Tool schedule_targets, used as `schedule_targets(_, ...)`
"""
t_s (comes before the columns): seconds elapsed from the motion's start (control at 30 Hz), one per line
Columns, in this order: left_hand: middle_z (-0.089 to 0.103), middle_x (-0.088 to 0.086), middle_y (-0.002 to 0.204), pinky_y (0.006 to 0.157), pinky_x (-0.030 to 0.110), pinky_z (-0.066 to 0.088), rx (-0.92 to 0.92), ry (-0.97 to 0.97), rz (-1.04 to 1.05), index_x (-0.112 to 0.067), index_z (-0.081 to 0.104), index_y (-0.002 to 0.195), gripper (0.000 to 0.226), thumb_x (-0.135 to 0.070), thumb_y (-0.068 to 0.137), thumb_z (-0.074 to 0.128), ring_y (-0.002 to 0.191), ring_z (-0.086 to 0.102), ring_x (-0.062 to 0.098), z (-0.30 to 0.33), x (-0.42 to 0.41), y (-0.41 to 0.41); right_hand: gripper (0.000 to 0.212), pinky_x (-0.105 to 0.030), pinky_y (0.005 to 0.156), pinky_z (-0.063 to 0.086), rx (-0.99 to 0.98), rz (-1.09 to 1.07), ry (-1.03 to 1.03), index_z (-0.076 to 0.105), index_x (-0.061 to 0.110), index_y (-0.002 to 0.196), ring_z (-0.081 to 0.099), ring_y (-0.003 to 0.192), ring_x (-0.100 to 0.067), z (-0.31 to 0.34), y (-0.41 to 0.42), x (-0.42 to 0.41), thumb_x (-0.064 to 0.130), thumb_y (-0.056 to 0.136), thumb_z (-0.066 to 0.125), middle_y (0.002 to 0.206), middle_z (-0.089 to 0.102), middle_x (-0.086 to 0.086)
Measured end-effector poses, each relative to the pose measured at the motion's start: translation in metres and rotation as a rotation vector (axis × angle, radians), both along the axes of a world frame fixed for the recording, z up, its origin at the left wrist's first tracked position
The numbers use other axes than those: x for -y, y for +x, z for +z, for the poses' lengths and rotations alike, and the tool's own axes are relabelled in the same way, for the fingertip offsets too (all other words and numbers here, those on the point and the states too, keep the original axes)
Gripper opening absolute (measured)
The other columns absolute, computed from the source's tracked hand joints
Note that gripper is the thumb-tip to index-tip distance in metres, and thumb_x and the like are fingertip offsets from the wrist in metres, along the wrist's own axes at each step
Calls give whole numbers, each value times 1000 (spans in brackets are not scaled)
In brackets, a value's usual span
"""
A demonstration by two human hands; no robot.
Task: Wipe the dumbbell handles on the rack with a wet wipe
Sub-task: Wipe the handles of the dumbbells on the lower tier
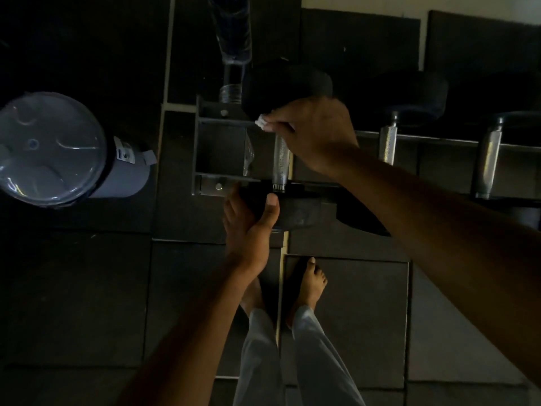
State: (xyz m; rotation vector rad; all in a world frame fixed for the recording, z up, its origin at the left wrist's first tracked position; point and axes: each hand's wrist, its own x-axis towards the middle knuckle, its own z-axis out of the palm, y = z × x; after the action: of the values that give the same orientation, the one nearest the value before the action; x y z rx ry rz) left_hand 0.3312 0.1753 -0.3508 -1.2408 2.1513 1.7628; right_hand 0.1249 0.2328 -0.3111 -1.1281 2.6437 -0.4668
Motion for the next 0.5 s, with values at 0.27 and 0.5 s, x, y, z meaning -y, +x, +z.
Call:
schedule_targets(0.27, 39, -1, 156, 111, 42, 37, -28, 29, 28, -35, 30, 162, 105, -91, 76, 48, 142, 38, 19, -2, -1, 3, 22, -31, 72, 39, -206, 190, 249, 67, 27, 119, 70, 96, -26, -17, -5, 12, 26, 104, 51, 107, 72, -4)
schedule_targets(0.5, 50, -9, 146, 91, 12, 48, -88, 261, 129, -53, 40, 143, 71, -63, 85, 79, 126, 54, 1, 2, 7, 13, 20, -35, 74, 53, -97, 294, 393, 66, 19, 113, 71, 85, -26, -12, -10, 25, 15, 95, 60, 96, 72, -4)
